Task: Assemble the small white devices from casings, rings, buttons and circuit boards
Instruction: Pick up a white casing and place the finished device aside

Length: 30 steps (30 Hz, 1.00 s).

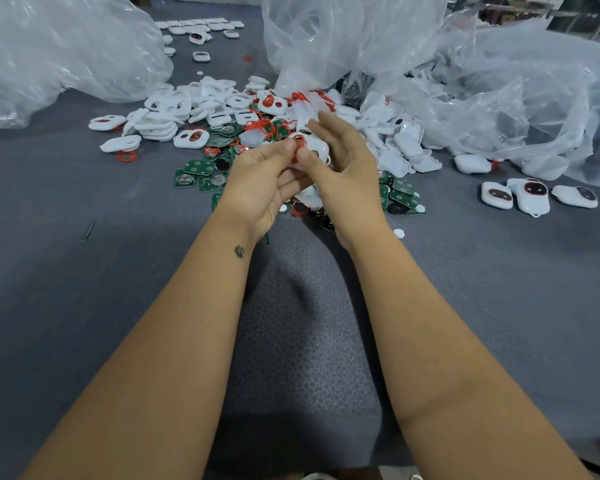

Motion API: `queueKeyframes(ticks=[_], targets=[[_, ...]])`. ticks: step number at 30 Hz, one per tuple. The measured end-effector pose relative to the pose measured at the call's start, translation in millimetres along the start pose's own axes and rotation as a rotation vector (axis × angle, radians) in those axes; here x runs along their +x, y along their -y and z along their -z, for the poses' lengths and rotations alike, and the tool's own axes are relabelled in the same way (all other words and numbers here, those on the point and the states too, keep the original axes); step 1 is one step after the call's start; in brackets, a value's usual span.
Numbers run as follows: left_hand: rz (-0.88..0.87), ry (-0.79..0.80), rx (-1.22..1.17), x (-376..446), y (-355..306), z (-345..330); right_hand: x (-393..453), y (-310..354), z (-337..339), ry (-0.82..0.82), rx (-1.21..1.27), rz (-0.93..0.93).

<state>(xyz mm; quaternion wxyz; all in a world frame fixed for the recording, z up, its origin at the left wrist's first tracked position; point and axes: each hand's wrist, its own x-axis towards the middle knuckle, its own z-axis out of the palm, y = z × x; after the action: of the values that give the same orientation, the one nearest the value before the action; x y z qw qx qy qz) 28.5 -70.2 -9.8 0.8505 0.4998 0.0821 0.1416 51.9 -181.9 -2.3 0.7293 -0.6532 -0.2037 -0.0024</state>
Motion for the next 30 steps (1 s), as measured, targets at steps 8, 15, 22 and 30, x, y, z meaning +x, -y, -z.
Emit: queueKeyframes(ticks=[8, 15, 22, 30], targets=[[-0.031, 0.129, 0.057, -4, -1, 2, 4, 4, 7, 0.058, 0.317, -0.221], [-0.038, 0.165, 0.081, -5, -1, 2, 5, 4, 7, -0.01, 0.3, -0.203], [-0.078, 0.176, 0.146, -5, 2, 0, 2, 2, 5, -0.144, -0.141, 0.104], [-0.043, 0.049, 0.139, -4, 3, -2, 3, -9, 5, -0.235, -0.531, 0.375]])
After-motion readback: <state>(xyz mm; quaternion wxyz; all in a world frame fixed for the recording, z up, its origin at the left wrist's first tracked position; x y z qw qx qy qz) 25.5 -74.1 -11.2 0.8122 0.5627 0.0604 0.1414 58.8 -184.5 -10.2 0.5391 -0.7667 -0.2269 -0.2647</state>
